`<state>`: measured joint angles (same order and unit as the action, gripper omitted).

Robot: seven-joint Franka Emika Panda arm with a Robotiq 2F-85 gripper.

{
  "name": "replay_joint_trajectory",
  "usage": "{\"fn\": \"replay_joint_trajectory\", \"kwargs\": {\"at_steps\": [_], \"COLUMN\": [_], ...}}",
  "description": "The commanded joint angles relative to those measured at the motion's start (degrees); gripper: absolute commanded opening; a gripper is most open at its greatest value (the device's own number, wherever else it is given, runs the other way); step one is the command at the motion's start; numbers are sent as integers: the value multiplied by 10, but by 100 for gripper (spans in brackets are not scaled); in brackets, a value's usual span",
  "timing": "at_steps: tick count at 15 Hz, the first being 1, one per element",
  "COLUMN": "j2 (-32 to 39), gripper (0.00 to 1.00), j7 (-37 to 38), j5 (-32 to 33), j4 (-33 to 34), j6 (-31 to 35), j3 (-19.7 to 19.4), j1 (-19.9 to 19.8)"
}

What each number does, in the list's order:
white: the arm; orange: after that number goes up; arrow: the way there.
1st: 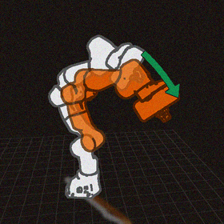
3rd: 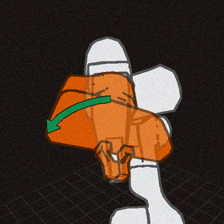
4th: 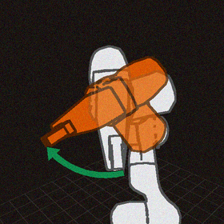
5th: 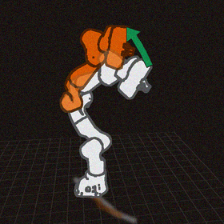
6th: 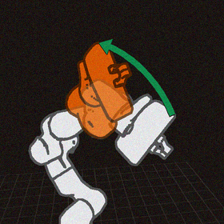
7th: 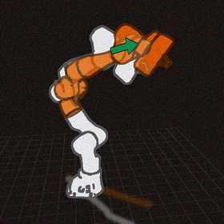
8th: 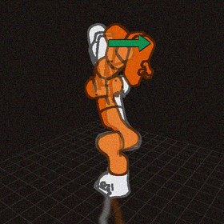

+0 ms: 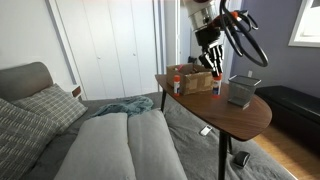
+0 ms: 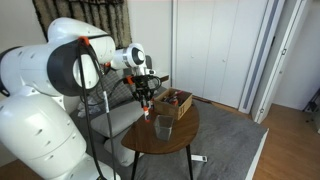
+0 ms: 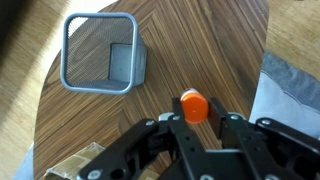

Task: Remove the glue stick from the basket then turn the basket upside down and put the glue stick on top of the basket.

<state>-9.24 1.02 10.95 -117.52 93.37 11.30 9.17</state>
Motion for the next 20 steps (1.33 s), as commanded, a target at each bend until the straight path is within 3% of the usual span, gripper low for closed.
{"fn": "replay_joint_trajectory", "kwargs": {"at_steps": [1,5,6,8,13,20], "j2": [48,68,70,58,0,-44], "gripper": [8,8,55,61,98,100], "j7": [-24,-31,-28,-28,18,107], "j5": [-13,-17,-17,-20,-35,-104], "j4": [19,17,18,15,5,-26], "j6": [21,33,29,26,24,45], "j3": [-6,-10,-11,-13,-26,-77], "j1": [2,1,0,0,-10,-62]}}
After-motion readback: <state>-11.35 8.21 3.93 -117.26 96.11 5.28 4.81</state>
